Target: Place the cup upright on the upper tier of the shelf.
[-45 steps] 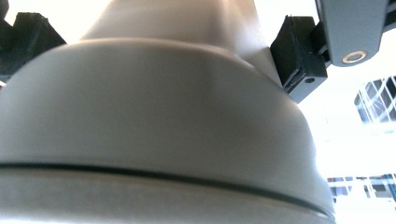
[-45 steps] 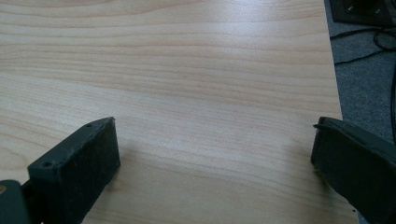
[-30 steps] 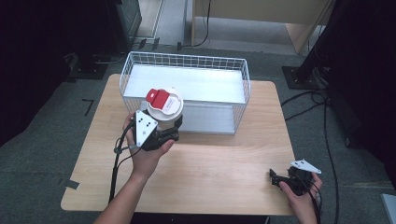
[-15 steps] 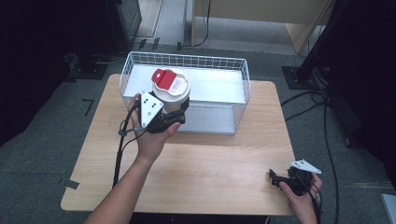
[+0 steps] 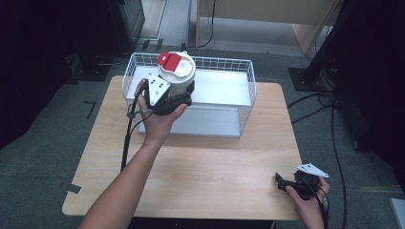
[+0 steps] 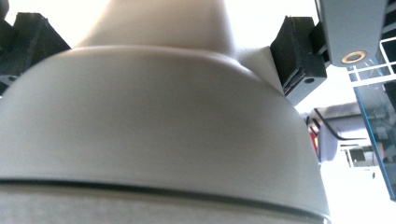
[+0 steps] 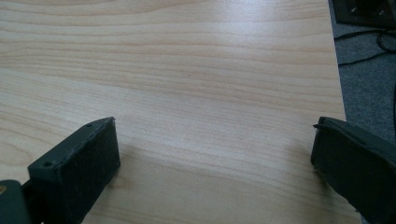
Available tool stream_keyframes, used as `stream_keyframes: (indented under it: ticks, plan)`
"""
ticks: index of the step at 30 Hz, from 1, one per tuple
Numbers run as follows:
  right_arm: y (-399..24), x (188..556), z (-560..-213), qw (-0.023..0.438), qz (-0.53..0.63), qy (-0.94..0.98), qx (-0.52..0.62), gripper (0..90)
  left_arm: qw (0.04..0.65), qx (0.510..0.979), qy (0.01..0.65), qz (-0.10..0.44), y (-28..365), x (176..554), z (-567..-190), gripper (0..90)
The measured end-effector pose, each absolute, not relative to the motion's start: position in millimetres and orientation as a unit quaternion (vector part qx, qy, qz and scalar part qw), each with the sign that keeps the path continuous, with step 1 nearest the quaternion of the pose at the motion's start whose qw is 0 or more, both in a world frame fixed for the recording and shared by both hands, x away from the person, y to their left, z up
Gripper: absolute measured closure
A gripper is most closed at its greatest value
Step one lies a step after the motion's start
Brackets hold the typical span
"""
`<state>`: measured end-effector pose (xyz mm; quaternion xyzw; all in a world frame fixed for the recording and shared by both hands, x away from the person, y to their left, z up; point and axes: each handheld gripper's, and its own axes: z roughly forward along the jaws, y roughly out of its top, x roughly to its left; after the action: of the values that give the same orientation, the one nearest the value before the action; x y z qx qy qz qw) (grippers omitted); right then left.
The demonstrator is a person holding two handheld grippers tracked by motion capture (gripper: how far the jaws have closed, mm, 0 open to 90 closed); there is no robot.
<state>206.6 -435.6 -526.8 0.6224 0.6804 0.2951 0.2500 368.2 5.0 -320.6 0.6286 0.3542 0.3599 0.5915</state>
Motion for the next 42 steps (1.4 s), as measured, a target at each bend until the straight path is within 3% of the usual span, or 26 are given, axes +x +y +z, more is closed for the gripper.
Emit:
stream_keyframes:
  ticks: [15, 42]
  plan:
    - [-435.7, 206.7, -526.9, 0.251, 0.295, 0.68, 0.622, 0.9, 0.585, 0.616, 0.387, 0.359, 10.7, 412.3, -314.0, 13.3]
    - [-435.7, 205.5, -526.7, 0.249, 0.296, 0.682, 0.621, 1.0, 0.546, 0.643, 0.426, 0.327, 4.0, 439.9, -312.3, 12.9]
